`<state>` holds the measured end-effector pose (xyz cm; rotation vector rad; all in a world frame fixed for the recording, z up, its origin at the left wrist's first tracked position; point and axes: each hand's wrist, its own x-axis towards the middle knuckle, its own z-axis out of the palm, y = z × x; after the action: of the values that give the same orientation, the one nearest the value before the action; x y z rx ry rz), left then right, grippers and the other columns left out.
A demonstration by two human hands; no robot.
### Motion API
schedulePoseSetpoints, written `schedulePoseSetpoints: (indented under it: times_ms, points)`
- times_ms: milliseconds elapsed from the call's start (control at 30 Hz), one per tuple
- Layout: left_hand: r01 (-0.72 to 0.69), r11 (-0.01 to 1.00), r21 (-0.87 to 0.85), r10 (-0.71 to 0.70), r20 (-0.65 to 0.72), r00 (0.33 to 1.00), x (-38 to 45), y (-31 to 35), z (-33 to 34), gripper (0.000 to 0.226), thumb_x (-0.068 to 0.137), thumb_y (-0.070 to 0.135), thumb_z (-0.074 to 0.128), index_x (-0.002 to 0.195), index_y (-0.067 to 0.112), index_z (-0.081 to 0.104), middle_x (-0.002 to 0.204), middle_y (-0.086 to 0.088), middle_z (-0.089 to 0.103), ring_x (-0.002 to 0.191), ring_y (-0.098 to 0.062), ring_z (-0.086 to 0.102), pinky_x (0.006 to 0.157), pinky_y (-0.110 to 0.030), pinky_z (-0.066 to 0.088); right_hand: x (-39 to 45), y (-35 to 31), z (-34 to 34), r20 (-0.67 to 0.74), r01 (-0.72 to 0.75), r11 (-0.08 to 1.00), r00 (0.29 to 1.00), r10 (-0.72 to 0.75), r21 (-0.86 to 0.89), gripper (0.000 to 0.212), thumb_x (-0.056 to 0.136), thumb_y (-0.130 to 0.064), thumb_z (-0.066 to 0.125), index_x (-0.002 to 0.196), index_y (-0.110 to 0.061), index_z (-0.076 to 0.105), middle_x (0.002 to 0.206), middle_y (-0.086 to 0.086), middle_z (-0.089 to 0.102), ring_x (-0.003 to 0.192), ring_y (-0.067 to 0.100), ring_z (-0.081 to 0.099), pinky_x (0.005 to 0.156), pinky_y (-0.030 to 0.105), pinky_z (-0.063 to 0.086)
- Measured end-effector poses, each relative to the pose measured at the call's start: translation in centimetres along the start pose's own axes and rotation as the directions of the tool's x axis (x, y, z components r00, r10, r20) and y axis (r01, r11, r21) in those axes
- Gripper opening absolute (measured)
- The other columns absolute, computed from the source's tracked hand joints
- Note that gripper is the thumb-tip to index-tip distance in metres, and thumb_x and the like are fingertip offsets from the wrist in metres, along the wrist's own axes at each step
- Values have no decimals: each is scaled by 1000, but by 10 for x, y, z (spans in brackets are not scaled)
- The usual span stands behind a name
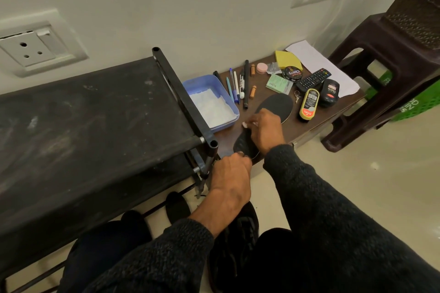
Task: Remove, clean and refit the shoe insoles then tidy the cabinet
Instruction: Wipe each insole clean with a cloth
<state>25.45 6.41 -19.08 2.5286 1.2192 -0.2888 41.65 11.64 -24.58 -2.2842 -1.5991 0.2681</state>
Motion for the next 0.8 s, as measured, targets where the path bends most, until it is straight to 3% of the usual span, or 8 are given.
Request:
schedulePoseSetpoints:
  times_ms: [133, 233, 333, 433, 533, 667, 800]
  points:
    - [-18, 1000, 20, 18, -15, 1000, -1, 0, 0, 33, 95, 11, 62, 127, 18, 58, 125, -7, 61, 110, -28, 63, 82, -38, 52, -43, -10, -2, 41, 181, 982, 982, -183, 57, 12, 92, -14, 70, 102, -14, 78, 97, 6, 62, 85, 19, 56, 75, 31, 50]
    - [-53, 996, 66, 54, -11, 998, -7, 0, 9, 63, 88, 12, 69, 145, 16, 43, 146, -7, 46, 111, -29, 63, 83, -41, 53, -49, -4, -14, 91, 216, 971, 970, -225, 102, 13, 91, -16, 72, 101, -17, 80, 96, 2, 65, 86, 15, 58, 74, 26, 47]
    - [-59, 992, 110, 50, 88, 995, -8, -2, 17, 100, 79, 19, 80, 158, 12, 19, 167, -9, 11, 120, -33, 58, 93, -44, 52, -29, 7, -18, 99, 140, 990, 985, -140, -2, 18, 95, -12, 66, 110, -14, 76, 107, 6, 61, 94, 16, 52, 76, 24, 39]
    - [-53, 987, 152, 36, 111, 993, -9, -1, 19, 104, 81, 23, 78, 160, 12, 13, 168, -10, -1, 124, -35, 54, 102, -49, 47, -13, 10, -18, 28, 13, 1000, 1000, -13, -21, 20, 95, -10, 64, 112, -13, 75, 111, 8, 59, 99, 20, 53, 78, 26, 39]
    - [-4, 996, 92, -2, 70, 998, -13, 3, 29, 99, 84, 25, 76, 158, 10, 13, 161, -13, 3, 127, -39, 48, 103, -50, 43, -21, 2, -13, 46, 28, 999, 999, -27, -18, 21, 93, -6, 66, 112, -12, 74, 110, 7, 58, 96, 18, 51, 78, 25, 42]
    - [60, 998, 22, -61, 39, 997, -14, 8, 33, 80, 91, 25, 68, 155, 15, 21, 143, -12, 32, 120, -34, 53, 96, -45, 44, -48, -9, -5, 25, 159, 987, 987, -160, 35, 17, 89, -4, 69, 103, -9, 78, 97, 5, 60, 86, 17, 54, 72, 29, 49]
    - [40, 996, 78, -42, 31, 999, -18, 9, 30, 63, 99, 26, 58, 153, 18, 28, 126, -9, 59, 110, -28, 64, 87, -37, 48, -65, -17, -9, 30, 242, 966, 969, -245, 87, 15, 89, -5, 71, 100, -9, 79, 92, -2, 56, 82, 10, 49, 67, 8, 33]
